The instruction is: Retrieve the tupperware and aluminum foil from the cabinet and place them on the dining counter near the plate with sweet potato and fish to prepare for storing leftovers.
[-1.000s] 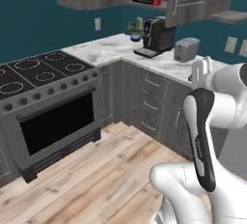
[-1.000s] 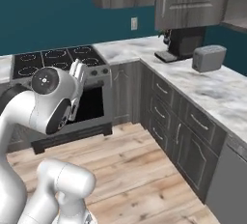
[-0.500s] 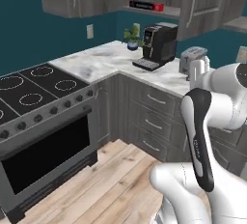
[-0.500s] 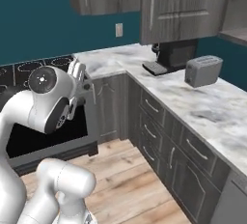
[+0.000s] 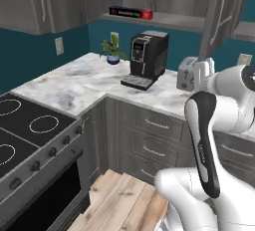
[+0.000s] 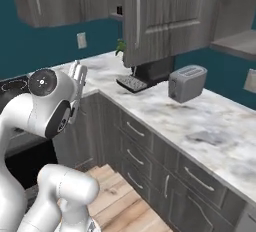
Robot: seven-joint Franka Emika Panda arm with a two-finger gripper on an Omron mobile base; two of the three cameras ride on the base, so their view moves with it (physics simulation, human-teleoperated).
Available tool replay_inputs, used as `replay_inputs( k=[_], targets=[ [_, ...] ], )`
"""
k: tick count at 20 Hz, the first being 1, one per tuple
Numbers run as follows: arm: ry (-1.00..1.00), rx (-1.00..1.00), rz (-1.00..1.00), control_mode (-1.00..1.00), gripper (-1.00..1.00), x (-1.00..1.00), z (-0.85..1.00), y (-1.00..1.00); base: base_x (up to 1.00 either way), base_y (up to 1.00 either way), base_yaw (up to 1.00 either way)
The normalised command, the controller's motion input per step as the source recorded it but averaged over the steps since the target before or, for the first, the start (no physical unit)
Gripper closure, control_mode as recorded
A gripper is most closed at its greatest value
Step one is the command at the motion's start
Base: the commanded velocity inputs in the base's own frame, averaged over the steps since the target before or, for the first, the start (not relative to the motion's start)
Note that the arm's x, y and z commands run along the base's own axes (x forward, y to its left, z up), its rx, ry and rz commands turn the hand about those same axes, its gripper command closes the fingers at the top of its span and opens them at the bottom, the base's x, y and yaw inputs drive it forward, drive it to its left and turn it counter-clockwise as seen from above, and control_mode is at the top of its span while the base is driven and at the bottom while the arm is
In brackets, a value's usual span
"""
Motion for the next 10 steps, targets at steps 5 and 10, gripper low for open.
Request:
replay_inputs(
  k=[5, 10],
  targets=[
    [0.0, 0.0, 0.0, 1.0, -1.0, 0.0, 0.0, 0.0, 1.0, 0.53, -0.46],
    [0.0, 0.0, 0.0, 1.0, -1.0, 0.0, 0.0, 0.0, 1.0, 0.46, -0.48]
  ],
)
